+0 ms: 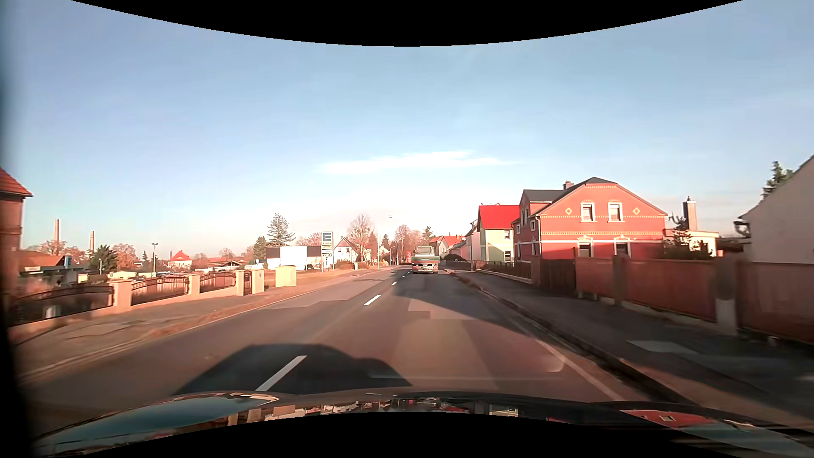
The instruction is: Follow the waypoints while adhering to traffic rules and regulations
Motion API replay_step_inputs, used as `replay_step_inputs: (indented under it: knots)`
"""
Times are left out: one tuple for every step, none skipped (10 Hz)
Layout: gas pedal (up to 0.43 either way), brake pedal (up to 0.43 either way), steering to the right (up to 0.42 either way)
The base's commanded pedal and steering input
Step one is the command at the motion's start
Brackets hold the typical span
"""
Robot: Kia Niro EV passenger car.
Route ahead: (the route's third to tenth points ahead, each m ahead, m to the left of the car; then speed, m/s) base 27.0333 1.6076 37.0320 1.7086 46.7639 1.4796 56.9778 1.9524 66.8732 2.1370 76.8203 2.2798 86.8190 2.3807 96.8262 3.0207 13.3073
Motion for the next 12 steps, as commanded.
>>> replay_step_inputs:
  knots:
    - [0.087,0.000,-0.003]
    - [0.087,0.000,-0.003]
    - [0.087,0.000,-0.003]
    - [0.087,0.000,-0.003]
    - [0.087,0.000,-0.003]
    - [0.098,0.000,-0.003]
    - [0.098,0.000,-0.003]
    - [0.098,0.000,-0.003]
    - [0.098,0.000,-0.003]
    - [0.098,0.000,-0.003]
    - [0.098,0.000,-0.003]
    - [0.098,0.000,-0.003]
